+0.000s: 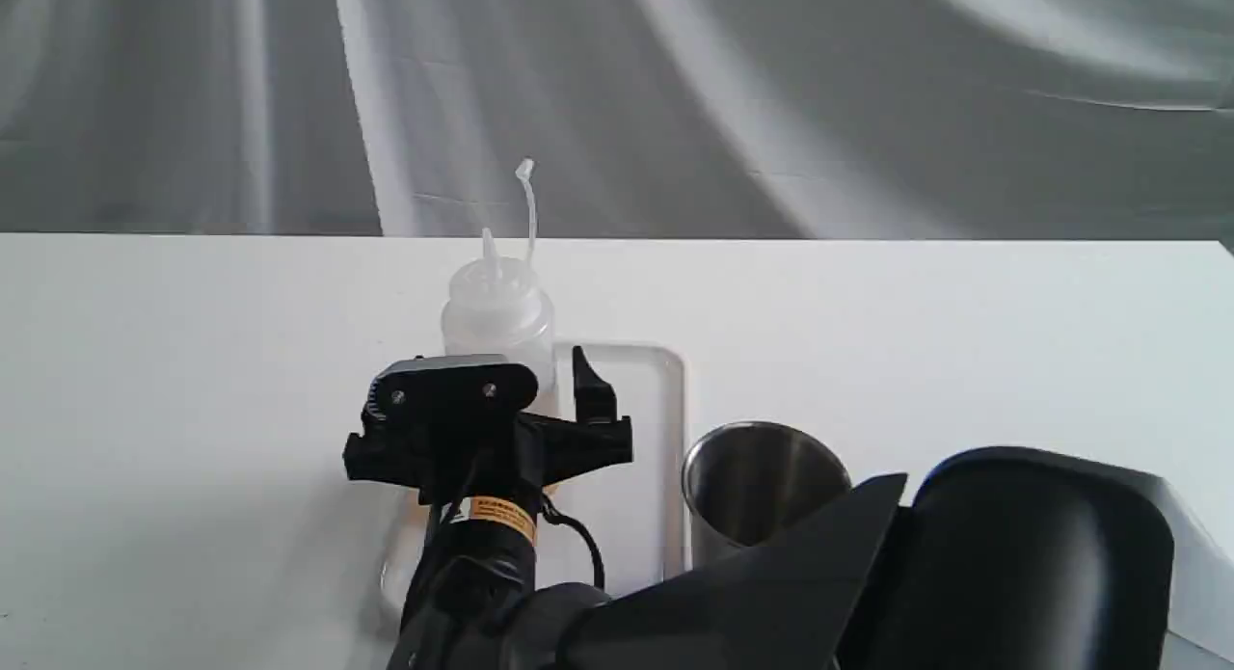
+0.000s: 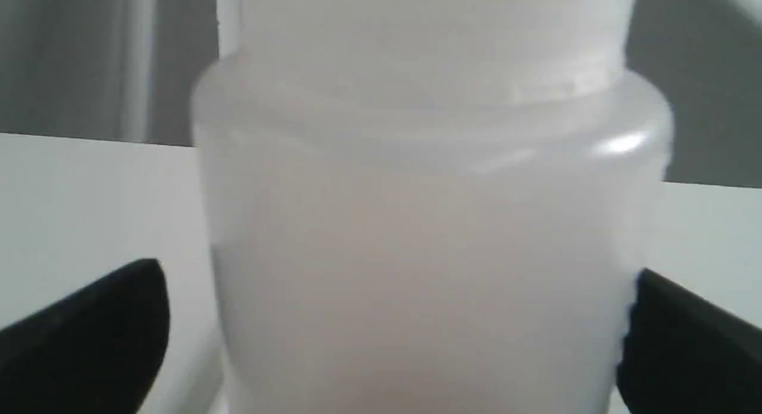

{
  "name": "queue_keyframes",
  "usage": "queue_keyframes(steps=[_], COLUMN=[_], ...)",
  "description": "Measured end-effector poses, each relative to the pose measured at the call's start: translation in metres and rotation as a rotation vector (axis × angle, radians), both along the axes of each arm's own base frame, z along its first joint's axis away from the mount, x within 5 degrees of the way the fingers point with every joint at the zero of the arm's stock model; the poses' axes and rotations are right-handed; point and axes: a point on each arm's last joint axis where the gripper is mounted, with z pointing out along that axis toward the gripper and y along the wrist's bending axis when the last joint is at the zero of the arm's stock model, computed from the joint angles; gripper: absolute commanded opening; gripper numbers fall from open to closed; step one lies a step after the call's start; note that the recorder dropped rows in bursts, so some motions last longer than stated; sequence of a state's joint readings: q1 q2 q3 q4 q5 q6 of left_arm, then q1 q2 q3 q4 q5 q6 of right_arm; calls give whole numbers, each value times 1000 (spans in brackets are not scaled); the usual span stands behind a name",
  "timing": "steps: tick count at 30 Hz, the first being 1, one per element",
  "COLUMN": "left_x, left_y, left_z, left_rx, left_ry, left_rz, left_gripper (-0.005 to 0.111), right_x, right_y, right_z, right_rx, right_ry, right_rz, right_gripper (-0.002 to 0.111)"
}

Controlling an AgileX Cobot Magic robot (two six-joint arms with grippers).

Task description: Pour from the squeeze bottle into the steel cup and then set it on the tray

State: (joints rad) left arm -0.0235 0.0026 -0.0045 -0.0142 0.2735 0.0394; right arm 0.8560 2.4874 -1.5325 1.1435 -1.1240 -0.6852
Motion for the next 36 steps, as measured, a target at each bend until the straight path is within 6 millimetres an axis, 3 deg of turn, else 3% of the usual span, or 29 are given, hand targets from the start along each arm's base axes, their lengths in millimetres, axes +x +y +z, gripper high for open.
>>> queue_keyframes(steps=[17,36], left_x=[0,0], left_y=[0,0], left_z=[0,0], left_rx=[0,0], left_ry=[0,0], left_rz=[0,0], left_gripper=[0,0], right_x=[0,-5], right_y=[-3,2], right_z=[6,66], right_rx=[-68,-59], right_ry=[-50,-125], right_rz=[-26,-35], right_gripper=[105,105])
